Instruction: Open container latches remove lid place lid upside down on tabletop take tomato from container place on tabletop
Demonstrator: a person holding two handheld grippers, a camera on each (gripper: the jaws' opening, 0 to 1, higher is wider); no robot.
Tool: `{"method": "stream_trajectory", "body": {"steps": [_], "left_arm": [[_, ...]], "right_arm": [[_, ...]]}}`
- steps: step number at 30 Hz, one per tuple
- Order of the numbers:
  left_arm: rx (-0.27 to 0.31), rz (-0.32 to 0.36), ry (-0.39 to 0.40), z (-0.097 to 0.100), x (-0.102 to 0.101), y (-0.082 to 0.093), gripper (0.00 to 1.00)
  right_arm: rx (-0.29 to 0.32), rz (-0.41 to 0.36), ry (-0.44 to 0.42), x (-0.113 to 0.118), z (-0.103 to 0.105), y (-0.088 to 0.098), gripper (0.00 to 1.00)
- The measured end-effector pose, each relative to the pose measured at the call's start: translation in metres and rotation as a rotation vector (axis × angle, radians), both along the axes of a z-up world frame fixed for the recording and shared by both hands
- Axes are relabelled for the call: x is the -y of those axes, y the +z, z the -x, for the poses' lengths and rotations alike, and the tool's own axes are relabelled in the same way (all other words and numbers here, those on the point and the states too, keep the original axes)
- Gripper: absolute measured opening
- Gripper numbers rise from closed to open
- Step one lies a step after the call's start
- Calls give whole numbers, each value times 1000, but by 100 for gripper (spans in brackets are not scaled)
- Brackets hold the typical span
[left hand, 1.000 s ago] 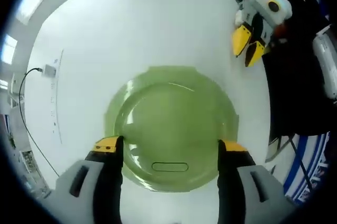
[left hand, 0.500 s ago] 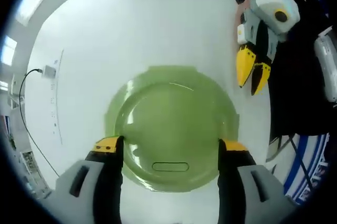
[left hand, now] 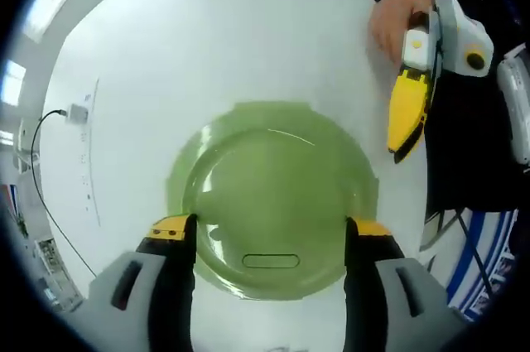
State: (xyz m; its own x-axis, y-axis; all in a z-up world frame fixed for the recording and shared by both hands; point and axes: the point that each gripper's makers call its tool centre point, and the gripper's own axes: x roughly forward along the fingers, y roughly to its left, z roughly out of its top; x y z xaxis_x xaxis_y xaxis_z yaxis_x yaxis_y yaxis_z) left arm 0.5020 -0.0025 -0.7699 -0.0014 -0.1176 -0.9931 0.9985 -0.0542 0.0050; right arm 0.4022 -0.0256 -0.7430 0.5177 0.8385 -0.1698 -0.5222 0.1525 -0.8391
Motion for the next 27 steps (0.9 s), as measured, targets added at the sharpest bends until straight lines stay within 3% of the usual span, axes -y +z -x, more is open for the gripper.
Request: {"method": "stream_trajectory", "body": {"steps": [4,7,15,21,23,27], "left_arm": [[4,11,1,-2,0,0,68],[11,11,0,-4,0,0,66],[16,-17,-4,-6,1,0,65],[15,-13,-3,-6,0,0,65],[16,-11,-2,-6,0,0,65],[16,-8,14,-7,0,0,65]], "right_arm": [[160,124,68,-9,3,-2,14],[237,232,101,-13,2,-11,14],[324,267,153,-22,0,-12,14],[494,362,205,-31,-2,-16,14],[516,376,217,-32,-3,-20,14],[661,411,246,-38,-4,-16,14]]}}
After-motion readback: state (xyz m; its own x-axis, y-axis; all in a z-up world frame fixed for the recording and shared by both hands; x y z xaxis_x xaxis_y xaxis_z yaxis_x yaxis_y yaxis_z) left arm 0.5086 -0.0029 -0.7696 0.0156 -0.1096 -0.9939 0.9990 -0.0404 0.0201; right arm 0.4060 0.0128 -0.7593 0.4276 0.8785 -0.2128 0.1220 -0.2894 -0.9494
